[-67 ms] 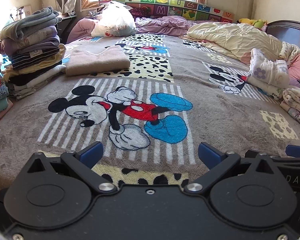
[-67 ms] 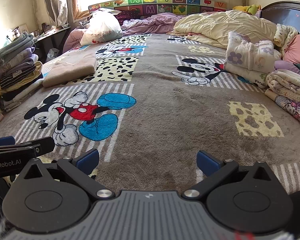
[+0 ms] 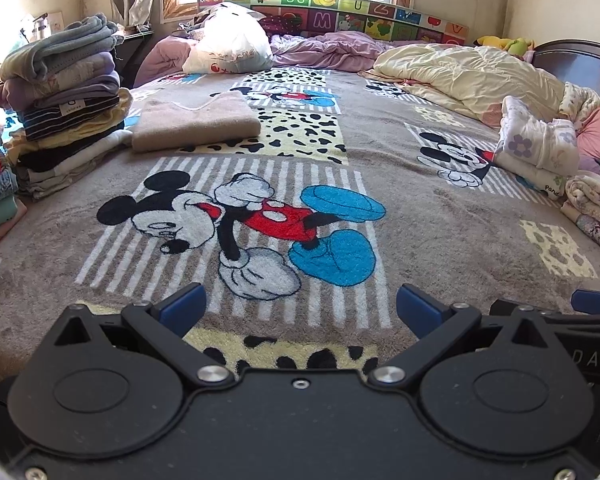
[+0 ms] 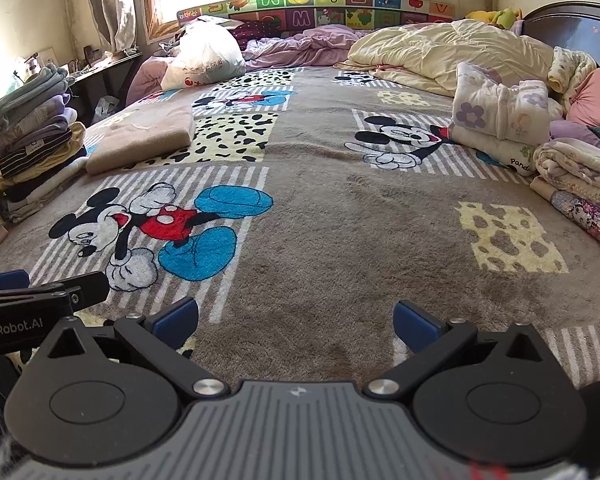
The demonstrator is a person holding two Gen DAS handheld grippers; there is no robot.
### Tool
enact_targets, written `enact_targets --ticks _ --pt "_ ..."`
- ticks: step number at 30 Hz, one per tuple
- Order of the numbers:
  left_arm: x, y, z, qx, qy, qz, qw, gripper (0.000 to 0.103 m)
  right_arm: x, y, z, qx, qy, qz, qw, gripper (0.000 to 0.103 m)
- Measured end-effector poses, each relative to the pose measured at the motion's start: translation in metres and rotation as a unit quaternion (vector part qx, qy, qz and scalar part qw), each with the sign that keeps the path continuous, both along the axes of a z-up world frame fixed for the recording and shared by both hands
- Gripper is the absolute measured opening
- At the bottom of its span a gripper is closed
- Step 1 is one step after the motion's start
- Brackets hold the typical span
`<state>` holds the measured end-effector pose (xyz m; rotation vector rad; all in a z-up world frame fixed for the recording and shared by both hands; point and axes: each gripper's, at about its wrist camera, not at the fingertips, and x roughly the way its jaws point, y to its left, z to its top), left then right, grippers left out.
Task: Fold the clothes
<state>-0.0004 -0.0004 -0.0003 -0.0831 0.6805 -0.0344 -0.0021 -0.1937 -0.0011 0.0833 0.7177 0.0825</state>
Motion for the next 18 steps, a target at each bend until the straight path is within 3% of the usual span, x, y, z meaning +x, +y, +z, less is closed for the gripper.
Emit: enact_targets --ticks 18 --pt "-0.0025 -0.0024 -0.0022 0.018 -0.006 -0.002 0.9998 0.103 -0.003 -0.0026 -0.0019 0.011 -0.004 0.002 1.0 0.103"
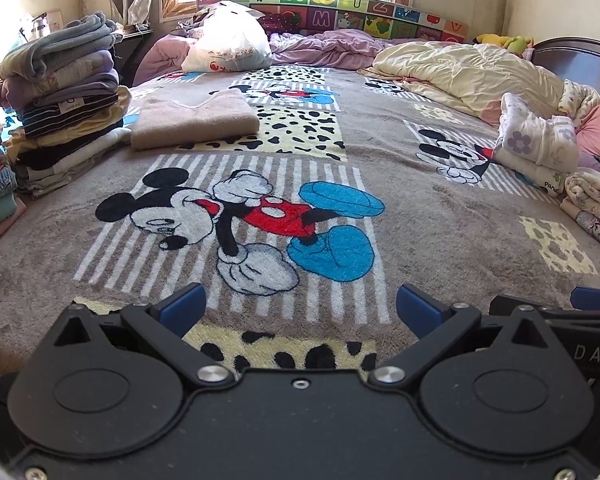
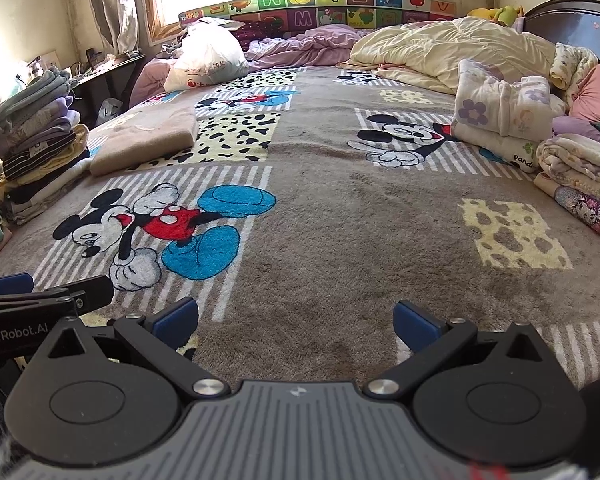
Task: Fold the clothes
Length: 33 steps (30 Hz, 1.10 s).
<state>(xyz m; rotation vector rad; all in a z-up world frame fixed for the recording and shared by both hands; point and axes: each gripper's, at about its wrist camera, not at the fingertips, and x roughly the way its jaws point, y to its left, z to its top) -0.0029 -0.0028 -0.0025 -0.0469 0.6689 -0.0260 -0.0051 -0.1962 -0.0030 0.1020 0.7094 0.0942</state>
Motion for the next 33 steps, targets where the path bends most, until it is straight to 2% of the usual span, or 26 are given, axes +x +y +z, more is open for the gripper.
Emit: enact_targets --ticks 33 --pt "-0.0008 0.0001 -0.0017 -0.001 0.001 0.001 1.0 0.103 0.0008 -0.0008 -0.0009 -0.006 0.0 -0.004 1.0 0.103"
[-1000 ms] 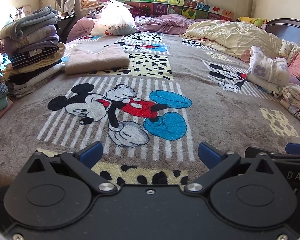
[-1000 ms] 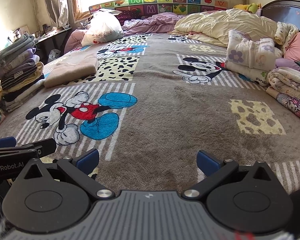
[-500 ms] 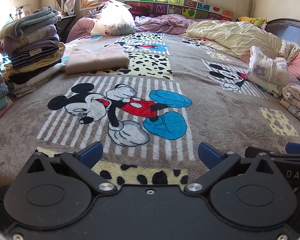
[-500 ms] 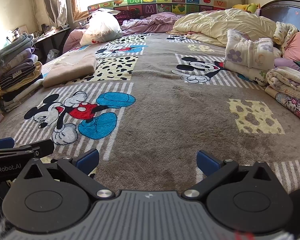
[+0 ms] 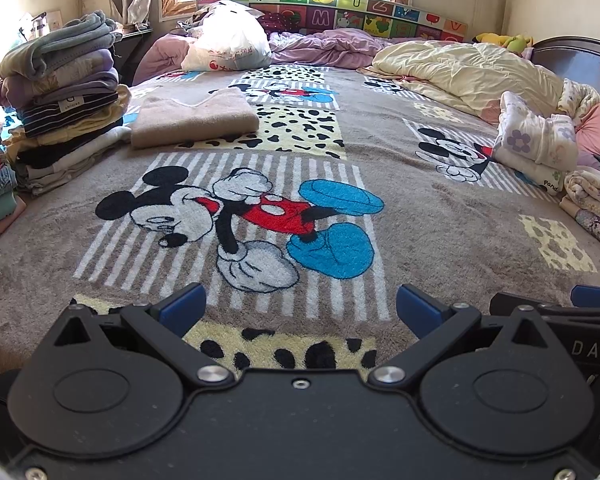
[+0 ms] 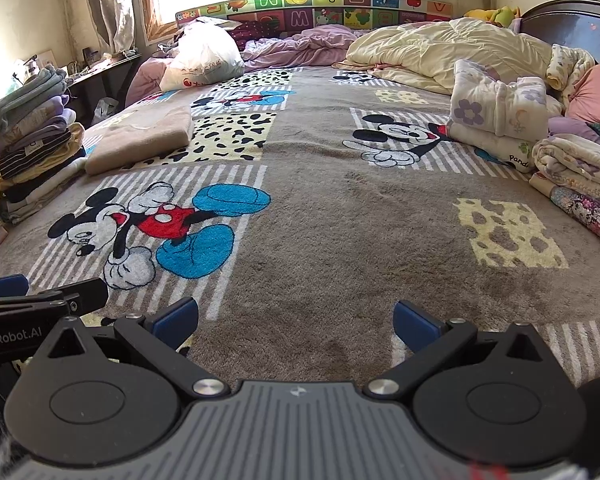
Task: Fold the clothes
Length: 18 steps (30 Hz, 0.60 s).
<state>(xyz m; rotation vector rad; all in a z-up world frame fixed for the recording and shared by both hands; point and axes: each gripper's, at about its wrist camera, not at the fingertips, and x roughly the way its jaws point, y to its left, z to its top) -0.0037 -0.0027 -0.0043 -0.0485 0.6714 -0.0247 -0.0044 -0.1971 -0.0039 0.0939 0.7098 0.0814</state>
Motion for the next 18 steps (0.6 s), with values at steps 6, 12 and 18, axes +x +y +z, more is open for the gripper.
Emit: enact_targets --ticks 6,12,18 --pt "-0.0005 -0.001 0.0 0.0 0.0 0.0 1.0 0.103 -0.0005 0.0001 -0.0006 -0.001 0.0 0.0 1.0 0.103" --pt "0.0002 -0.0005 0.0004 -0.001 0.002 0.0 1.0 0.103 -0.0003 0.0002 -0.0006 -0.001 0.001 0.0 1.0 0.103" --pt "0.0023 -0.0009 -0.001 0.0 0.005 0.001 1.0 0.103 0.0006 -0.0013 -0.0016 0.002 0.004 0.0 1.0 0.103"
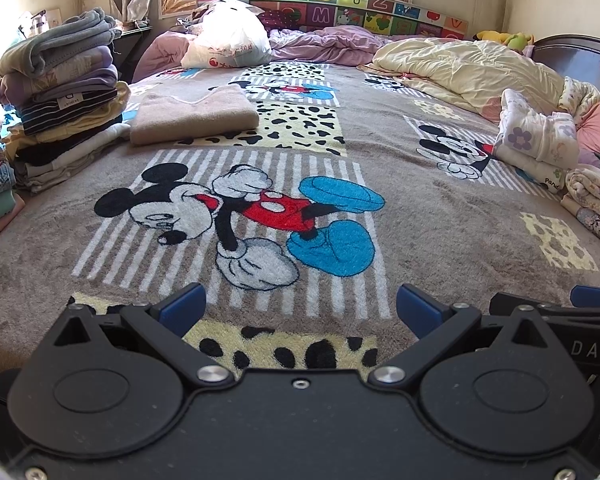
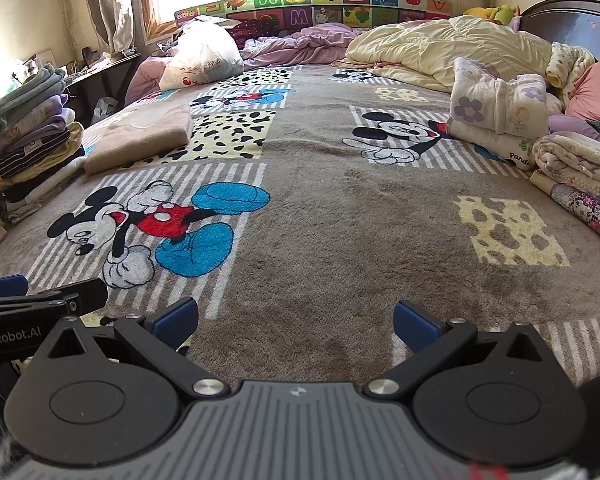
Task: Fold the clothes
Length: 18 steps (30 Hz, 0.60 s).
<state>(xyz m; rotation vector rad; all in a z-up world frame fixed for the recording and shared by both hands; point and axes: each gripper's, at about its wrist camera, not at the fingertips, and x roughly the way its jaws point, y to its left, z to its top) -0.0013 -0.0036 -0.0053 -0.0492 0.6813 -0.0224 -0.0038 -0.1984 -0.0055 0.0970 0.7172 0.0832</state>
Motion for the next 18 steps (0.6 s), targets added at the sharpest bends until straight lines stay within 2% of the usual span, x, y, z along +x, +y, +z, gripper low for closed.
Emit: enact_targets --ticks 18 --pt "0.021 0.007 -0.009 0.0 0.018 0.004 0.9998 0.103 0.016 -0.001 -0.012 0.007 0.017 0.002 1.0 0.103"
